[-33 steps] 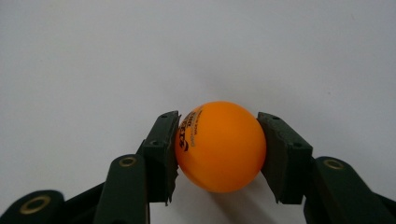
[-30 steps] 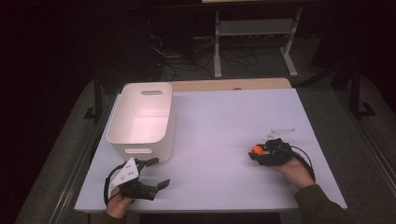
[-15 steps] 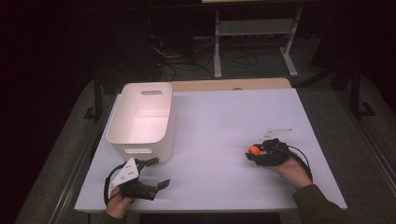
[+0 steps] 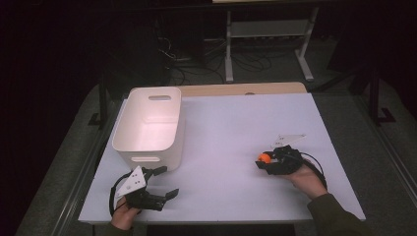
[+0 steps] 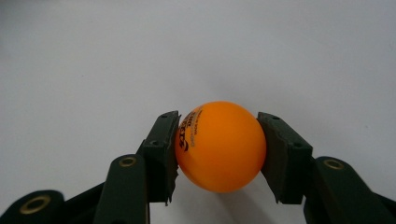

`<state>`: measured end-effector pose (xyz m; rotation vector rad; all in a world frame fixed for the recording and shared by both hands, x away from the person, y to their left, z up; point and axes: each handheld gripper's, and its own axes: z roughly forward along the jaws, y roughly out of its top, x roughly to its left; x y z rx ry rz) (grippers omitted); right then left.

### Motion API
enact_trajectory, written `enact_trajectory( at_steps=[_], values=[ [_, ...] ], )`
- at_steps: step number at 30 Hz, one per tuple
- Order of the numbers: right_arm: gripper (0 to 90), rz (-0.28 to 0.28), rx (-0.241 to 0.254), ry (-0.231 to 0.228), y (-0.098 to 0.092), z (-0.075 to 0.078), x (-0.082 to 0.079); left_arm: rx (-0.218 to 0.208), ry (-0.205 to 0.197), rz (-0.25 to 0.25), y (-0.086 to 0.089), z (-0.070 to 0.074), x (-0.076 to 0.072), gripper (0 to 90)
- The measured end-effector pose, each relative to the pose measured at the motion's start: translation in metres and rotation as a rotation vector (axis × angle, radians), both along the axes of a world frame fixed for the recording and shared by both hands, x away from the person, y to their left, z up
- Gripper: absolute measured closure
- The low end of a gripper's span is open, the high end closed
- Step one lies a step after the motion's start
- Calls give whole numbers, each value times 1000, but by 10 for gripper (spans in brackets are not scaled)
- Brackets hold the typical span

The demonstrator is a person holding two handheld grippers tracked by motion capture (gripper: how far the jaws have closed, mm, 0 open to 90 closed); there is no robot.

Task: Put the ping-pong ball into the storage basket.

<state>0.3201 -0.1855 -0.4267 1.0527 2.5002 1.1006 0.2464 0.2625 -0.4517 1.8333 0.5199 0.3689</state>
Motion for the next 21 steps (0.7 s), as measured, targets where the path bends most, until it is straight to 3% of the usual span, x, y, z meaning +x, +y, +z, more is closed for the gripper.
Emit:
enact_trajectory(
  at_steps=[21],
  values=[
    [495,38,-5,-6,12,1,3,1,1,2,0,0,0,141]
  ],
)
